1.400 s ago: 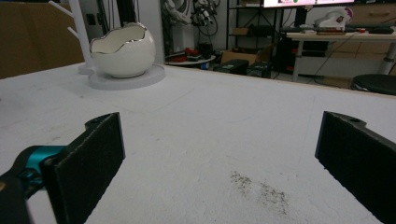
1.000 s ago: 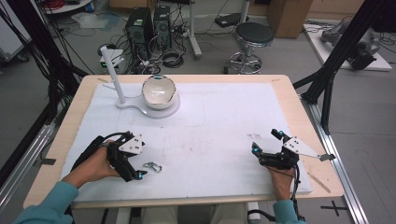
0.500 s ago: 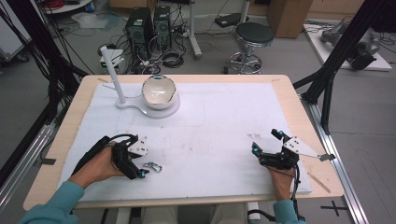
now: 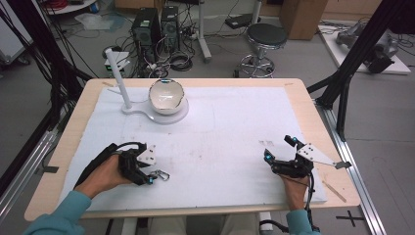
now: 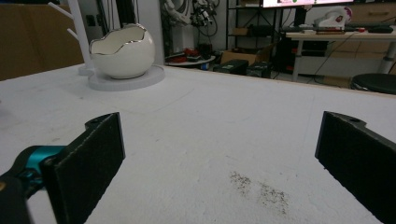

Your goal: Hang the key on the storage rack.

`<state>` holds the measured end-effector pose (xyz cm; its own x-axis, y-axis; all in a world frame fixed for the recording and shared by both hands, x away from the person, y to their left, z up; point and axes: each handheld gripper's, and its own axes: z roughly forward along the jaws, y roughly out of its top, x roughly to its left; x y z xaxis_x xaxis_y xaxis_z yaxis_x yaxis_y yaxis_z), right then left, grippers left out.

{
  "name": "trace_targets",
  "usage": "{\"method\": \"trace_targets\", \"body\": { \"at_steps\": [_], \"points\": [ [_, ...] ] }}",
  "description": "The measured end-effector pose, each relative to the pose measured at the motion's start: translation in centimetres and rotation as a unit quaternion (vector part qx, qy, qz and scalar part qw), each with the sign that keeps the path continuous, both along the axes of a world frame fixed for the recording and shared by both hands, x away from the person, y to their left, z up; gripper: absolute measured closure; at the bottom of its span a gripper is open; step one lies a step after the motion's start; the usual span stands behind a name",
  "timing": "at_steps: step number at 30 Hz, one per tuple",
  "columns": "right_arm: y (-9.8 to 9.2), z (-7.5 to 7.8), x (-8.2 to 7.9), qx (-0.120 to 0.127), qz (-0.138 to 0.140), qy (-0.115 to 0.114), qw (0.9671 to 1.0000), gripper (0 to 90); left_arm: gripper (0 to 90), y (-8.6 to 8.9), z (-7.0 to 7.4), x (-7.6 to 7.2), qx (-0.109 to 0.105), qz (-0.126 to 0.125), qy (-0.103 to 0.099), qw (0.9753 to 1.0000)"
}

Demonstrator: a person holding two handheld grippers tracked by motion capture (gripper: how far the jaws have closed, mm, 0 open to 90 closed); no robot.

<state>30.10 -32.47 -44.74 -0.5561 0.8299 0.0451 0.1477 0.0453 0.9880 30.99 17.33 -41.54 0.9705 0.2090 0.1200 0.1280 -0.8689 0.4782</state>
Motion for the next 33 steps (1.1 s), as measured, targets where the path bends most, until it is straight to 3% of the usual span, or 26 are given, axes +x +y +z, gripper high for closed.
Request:
{"method": "trace_targets", "body": {
  "at_steps": [11,19,33],
  "points": [
    [-0.01,0.00,-0.01,0.001,0.000,0.001,1.0000,0.6,68.5,0.00,-0.03,-0.02,0.001,-0.010,-0.002,0.9999],
    [-0.02,-0.01,0.01,0.001,0.000,0.000,1.0000,0.6,78.7,0.29,0.23,0.13,-0.017,0.001,0.004,0.9998],
    [0.01,0.00,-0.02,-0.003,-0.001,-0.001,1.0000,0.6,83.0,0.08,0.28,0.38,-0.019,0.007,0.011,0.9997]
  ]
}}
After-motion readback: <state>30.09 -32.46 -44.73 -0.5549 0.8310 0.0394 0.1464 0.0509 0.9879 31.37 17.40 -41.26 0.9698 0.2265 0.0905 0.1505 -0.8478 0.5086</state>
